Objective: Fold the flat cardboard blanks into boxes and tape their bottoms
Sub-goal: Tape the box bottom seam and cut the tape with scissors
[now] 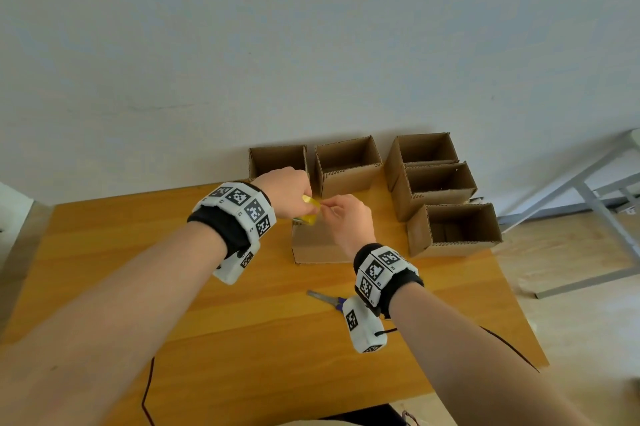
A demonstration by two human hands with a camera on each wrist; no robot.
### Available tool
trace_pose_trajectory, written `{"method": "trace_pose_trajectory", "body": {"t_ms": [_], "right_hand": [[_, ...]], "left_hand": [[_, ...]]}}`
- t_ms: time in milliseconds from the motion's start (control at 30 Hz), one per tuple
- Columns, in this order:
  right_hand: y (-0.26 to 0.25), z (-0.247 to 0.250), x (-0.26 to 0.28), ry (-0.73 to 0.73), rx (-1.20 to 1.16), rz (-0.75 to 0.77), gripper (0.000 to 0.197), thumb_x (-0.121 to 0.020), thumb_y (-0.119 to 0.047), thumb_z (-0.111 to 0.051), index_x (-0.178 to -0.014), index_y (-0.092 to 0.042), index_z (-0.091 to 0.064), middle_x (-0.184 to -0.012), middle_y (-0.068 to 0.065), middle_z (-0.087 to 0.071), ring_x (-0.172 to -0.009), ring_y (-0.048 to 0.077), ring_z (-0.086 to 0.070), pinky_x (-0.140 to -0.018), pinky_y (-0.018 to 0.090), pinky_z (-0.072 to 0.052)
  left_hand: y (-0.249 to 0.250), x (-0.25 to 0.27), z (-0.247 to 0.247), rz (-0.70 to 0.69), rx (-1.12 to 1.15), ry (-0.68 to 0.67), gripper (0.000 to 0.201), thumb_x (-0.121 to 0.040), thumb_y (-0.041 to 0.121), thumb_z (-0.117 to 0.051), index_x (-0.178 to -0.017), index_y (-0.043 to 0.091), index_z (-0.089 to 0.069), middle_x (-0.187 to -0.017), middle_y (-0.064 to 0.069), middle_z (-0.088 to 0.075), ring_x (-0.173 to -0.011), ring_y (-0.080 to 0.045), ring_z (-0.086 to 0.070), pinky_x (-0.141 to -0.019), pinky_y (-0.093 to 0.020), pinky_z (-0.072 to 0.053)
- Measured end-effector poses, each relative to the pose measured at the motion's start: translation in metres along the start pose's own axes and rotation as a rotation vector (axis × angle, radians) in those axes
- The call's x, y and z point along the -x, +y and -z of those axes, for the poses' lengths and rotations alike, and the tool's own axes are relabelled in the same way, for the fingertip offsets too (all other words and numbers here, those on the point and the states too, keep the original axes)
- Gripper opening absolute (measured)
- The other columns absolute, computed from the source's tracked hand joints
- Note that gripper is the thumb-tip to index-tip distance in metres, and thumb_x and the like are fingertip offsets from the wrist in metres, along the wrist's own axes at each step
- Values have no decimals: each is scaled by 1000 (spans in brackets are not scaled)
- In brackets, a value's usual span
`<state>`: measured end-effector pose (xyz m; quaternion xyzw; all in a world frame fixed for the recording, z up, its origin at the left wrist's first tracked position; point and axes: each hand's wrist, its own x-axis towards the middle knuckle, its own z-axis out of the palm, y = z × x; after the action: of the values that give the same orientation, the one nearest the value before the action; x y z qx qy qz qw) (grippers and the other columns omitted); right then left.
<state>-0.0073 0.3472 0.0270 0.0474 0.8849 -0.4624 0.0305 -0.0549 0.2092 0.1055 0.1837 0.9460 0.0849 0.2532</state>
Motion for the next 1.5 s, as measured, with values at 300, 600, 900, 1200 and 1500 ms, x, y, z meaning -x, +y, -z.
{"method": "trace_pose_trajectory", "body": {"t_ms": [300, 600, 900, 1200, 1500], "right_hand": [[10, -17, 7, 178, 14, 112, 15, -90, -21, -61, -93, -8, -66, -96, -2, -55, -91, 19, -53, -76, 27, -47], [7, -8, 8, 126, -106, 42, 4, -91, -17, -59, -88, -14, -60, -88, -5, -57, -81, 11, -58, -73, 24, -51], [8, -2, 4, 27, -197, -50, 5, -90, -23, -61, -90, -18, -58, -89, -1, -59, -77, 8, -53, -64, 15, -41], [4, 5, 11, -95, -455, -122, 15, -98, -11, -47, -88, -23, -48, -99, 2, -56, -85, 17, -67, -67, 27, -59], [0, 5, 15, -56, -412, -79, 17, -98, -11, -45, -89, -24, -48, -90, 3, -54, -78, 13, -59, -73, 31, -60]], "left_hand": [[8, 0, -3, -88, -68, 47, 33, -91, 42, -53, -115, 24, -67, -104, 1, -67, -91, -16, -60, -77, -28, -50], [5, -3, -2, -44, 14, 91, 35, -92, 43, -52, -117, 23, -66, -111, 2, -68, -97, -15, -61, -84, -31, -51], [6, -6, -3, -41, 2, 88, 38, -91, 45, -52, -117, 21, -66, -111, 1, -67, -96, -15, -61, -84, -31, -50], [10, -4, -2, -17, -83, 71, 36, -93, 45, -49, -120, 25, -62, -116, 1, -65, -100, -18, -61, -85, -36, -51], [18, -1, 0, -5, -226, -15, 21, -98, 33, -40, -112, 35, -56, -107, 2, -61, -87, -19, -59, -75, -34, -51]]}}
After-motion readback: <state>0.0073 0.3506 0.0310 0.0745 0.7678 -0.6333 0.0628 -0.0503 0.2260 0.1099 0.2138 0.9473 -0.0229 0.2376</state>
